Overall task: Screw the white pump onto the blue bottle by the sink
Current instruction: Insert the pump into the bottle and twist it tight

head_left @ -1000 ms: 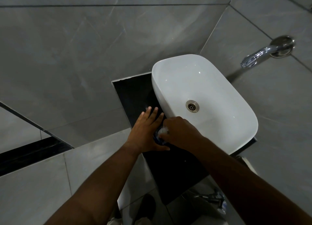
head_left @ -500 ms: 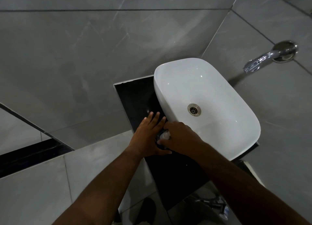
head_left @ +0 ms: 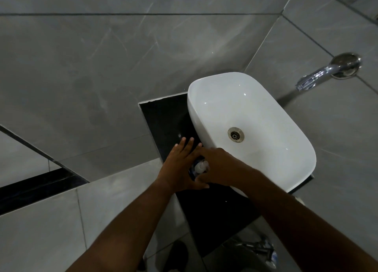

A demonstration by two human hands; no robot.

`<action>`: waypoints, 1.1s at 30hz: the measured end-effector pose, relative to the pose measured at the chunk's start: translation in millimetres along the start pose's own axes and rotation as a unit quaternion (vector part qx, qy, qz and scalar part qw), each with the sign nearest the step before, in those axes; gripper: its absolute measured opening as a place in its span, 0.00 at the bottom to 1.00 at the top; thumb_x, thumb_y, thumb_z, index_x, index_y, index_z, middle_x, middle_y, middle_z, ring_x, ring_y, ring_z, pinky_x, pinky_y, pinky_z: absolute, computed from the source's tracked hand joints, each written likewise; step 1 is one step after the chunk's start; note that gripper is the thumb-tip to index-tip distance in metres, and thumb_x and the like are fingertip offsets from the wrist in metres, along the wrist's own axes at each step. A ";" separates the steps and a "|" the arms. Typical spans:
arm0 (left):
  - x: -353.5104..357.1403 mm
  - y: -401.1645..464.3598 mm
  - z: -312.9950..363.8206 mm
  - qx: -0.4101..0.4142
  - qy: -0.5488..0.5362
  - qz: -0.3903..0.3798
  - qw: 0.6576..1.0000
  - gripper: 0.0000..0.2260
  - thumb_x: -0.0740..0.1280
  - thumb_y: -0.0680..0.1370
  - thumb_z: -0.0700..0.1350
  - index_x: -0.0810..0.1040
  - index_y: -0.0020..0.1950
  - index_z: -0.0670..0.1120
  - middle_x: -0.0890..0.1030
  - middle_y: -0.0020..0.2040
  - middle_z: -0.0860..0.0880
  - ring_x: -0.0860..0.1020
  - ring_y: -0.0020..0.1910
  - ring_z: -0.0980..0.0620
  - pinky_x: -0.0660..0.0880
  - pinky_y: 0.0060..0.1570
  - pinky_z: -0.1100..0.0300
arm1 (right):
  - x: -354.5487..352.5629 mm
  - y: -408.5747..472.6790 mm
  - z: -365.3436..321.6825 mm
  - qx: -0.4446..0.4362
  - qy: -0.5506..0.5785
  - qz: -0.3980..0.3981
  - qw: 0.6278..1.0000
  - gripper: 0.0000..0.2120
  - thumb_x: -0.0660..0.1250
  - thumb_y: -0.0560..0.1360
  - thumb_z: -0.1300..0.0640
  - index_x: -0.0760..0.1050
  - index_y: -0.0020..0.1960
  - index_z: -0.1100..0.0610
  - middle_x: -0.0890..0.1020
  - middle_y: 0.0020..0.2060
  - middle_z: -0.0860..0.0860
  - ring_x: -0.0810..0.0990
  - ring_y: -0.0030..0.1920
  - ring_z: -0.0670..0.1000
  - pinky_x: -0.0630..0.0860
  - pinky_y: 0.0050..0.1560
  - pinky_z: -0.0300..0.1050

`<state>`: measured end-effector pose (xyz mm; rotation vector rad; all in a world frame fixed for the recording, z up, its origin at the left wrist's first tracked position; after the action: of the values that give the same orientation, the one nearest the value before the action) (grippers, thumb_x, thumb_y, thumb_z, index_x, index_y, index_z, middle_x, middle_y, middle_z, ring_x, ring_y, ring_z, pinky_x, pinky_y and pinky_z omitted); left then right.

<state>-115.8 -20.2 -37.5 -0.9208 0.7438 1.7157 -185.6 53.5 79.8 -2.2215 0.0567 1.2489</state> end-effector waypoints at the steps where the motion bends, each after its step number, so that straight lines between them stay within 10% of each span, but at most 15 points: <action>1: -0.9 -0.3 0.4 0.001 -0.003 0.001 1.000 0.56 0.65 0.63 0.78 0.47 0.81 0.52 0.47 0.82 0.47 0.39 0.80 0.45 0.40 0.77 0.45 | -0.3 0.1 0.2 -0.006 -0.007 -0.007 1.000 0.28 0.77 0.64 0.51 0.72 0.62 0.54 0.81 0.54 0.52 0.80 0.48 0.51 0.79 0.47 0.45; 17: 1.3 0.7 0.9 -0.020 0.013 -0.021 0.999 0.57 0.65 0.63 0.78 0.43 0.80 0.52 0.44 0.81 0.48 0.37 0.79 0.45 0.40 0.77 0.45 | 2.0 9.6 -3.5 0.035 -0.030 0.033 0.998 0.08 0.69 0.73 0.52 0.72 0.40 0.54 0.76 0.33 0.48 0.77 0.37 0.49 0.68 0.31 0.37; 22: 0.6 -0.3 0.6 -0.018 -0.008 -0.013 1.000 0.56 0.66 0.63 0.77 0.44 0.80 0.54 0.45 0.82 0.48 0.37 0.79 0.46 0.42 0.77 0.43 | -8.1 4.8 0.8 -0.006 0.043 -0.010 0.999 0.15 0.66 0.75 0.44 0.78 0.59 0.49 0.84 0.52 0.50 0.81 0.48 0.47 0.77 0.49 0.41; 27: 1.3 0.1 -0.5 -0.021 -0.006 -0.018 1.000 0.56 0.67 0.63 0.77 0.45 0.80 0.53 0.45 0.81 0.48 0.36 0.79 0.46 0.39 0.76 0.46 | 2.0 6.2 -3.9 0.003 -0.056 -0.012 0.998 0.11 0.72 0.70 0.49 0.78 0.49 0.53 0.80 0.40 0.47 0.80 0.42 0.50 0.73 0.39 0.38; 33: -1.0 -1.3 1.6 -0.026 -0.006 -0.010 1.000 0.57 0.67 0.62 0.77 0.46 0.80 0.53 0.47 0.82 0.47 0.39 0.79 0.45 0.42 0.77 0.43 | 7.3 19.3 -8.9 0.045 -0.097 -0.004 0.994 0.15 0.67 0.75 0.56 0.76 0.60 0.63 0.82 0.55 0.59 0.81 0.55 0.57 0.76 0.57 0.48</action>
<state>-114.7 -19.0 -35.9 -0.9493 0.6821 1.7283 -180.6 34.8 68.5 -2.0118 0.0273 1.4238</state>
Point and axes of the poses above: each hand's wrist, its own y-axis towards the middle knuckle, its own x-axis out of the palm, z = x × y, the point moved 5 cm from there along y, towards the middle knuckle
